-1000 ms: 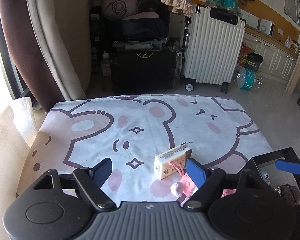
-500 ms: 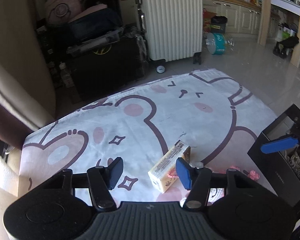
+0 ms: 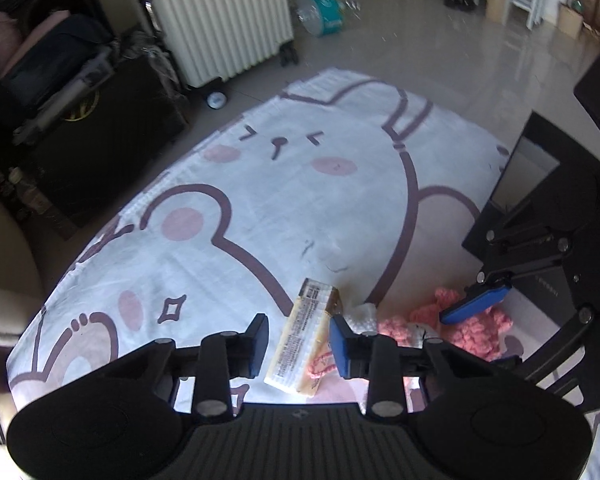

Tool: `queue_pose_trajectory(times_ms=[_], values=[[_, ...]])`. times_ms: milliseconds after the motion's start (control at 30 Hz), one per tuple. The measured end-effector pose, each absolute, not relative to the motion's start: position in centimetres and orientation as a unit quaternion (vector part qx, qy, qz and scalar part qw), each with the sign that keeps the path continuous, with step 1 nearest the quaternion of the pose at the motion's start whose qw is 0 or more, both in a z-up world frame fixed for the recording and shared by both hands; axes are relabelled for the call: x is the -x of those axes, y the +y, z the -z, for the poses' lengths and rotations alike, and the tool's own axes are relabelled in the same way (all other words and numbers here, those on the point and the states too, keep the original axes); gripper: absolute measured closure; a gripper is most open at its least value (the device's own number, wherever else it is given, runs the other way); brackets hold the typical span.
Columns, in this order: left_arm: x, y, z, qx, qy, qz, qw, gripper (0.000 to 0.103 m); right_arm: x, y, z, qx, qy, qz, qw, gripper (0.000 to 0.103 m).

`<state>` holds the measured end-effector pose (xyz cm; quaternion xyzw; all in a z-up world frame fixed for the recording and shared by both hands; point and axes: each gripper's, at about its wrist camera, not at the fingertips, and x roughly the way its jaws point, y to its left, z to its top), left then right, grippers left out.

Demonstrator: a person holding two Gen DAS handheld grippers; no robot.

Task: Organize objects
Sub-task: 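Grasp the pink crocheted doll with the right tool while the left tool grasps the tan box, then carry the pink doll with the right tool while the left tool carries the tan box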

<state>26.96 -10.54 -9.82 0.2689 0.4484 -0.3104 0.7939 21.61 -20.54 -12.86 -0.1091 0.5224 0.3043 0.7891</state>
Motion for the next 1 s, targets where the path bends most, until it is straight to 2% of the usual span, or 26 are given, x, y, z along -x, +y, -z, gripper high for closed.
queue_pose_trajectory(times_ms=[300, 400, 567, 600, 667, 700, 1000], values=[[-28.7, -11.7, 11.6, -0.324, 0.475, 0.328, 0.749, 0.066, -22.4, -20.0, 14.6, 0.125, 0.532, -0.316, 0.775, 0.066], [-29.1, -12.1, 12.0, -0.335, 0.480, 0.325, 0.743, 0.058, -22.4, -19.9, 14.8, 0.127, 0.529, -0.321, 0.775, 0.067], [-29.1, -13.0, 13.5, -0.352, 0.504, 0.314, 0.724, 0.058, -22.2, -19.9, 15.0, 0.120, 0.527, -0.319, 0.778, 0.068], [-29.0, -13.1, 13.9, -0.353, 0.512, 0.310, 0.719, 0.059, -22.1, -19.9, 14.9, 0.120, 0.526, -0.318, 0.780, 0.068], [-28.7, -13.0, 14.5, -0.346, 0.519, 0.301, 0.721, 0.072, -21.8, -19.9, 14.9, 0.118, 0.526, -0.316, 0.781, 0.069], [-28.7, -12.8, 14.6, -0.332, 0.524, 0.294, 0.727, 0.075, -21.7, -19.9, 14.9, 0.116, 0.526, -0.314, 0.782, 0.069], [-27.6, -10.3, 13.1, -0.237, 0.533, 0.227, 0.780, 0.077, -20.4, -20.9, 14.6, 0.067, 0.531, -0.282, 0.797, 0.071]])
